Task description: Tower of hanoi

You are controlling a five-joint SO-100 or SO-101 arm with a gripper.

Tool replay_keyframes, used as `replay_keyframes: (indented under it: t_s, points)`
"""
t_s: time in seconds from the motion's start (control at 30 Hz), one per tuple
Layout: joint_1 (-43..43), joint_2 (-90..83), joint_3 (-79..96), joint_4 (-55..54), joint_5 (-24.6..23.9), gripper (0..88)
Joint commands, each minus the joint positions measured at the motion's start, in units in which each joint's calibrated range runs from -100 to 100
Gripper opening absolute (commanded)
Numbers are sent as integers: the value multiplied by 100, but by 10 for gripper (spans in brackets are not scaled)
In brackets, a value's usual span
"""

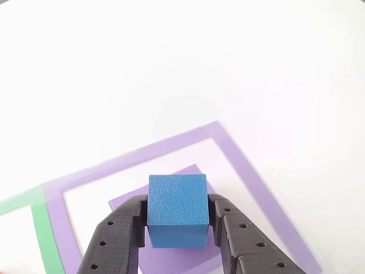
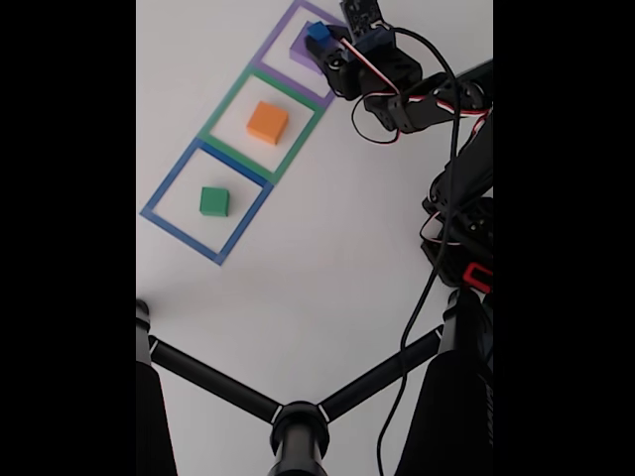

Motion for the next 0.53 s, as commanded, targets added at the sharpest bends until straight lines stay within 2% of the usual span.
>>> replay_keyframes:
  t_s: [0.0,0.2,0.5]
  points:
    - [-15,54,-85,-333,59,57]
    - [43,264,-67,-463,59,130]
    - [4,159,-95,-511,59,181]
